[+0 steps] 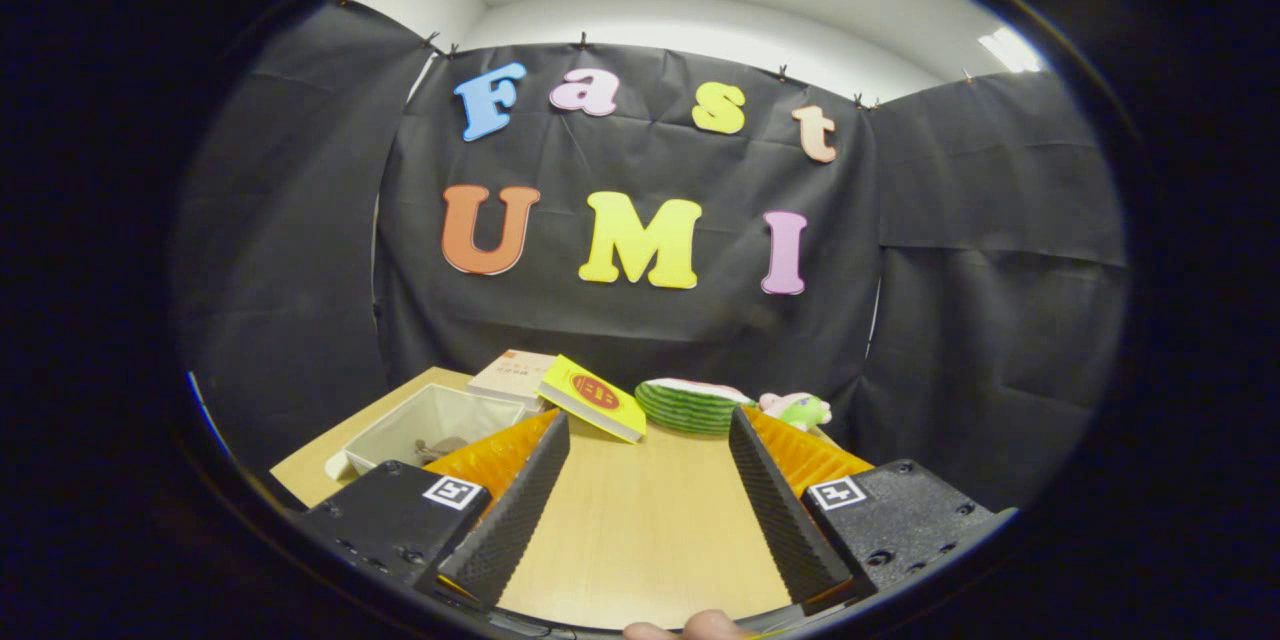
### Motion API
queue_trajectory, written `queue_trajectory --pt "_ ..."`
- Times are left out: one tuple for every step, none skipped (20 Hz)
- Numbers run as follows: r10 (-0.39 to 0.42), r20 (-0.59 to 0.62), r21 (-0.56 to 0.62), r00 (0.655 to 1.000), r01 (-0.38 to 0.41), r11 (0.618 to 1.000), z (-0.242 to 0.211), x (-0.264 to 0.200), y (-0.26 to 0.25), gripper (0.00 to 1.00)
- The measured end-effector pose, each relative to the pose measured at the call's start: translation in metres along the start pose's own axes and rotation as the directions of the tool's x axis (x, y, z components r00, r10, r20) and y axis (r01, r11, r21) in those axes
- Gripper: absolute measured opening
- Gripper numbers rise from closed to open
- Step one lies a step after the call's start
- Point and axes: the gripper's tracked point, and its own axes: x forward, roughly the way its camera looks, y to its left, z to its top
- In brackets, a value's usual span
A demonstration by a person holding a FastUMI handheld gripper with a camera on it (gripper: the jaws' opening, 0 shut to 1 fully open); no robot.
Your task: Open the storage box then place both shoes into the box .Put the left shoe in first, then the right shoe, with the right side of both shoes facing outward in a uniform manner.
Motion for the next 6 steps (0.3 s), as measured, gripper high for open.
queue_trajectory --pt "-0.001 -0.003 0.004 1.000 0.001 1.000 -0.0014 0.0011 -0.0019 1.00" --pt "0.003 -0.008 0.010 1.000 -0.002 1.000 -0.0027 0.0014 -0.0015 1.00" --pt "0.004 -0.012 0.012 1.000 -0.004 1.000 -0.0031 0.0022 -0.0016 1.00" --pt "0.004 -0.017 0.012 1.000 -0.003 1.000 -0.0050 0.0026 -0.0033 1.00" --pt "-0.004 -0.016 0.012 1.000 0.004 1.000 -0.0052 0.0038 -0.0051 1.00" --pt "-0.010 -0.019 0.009 1.000 0.010 1.000 -0.0057 0.0042 -0.0071 1.00"
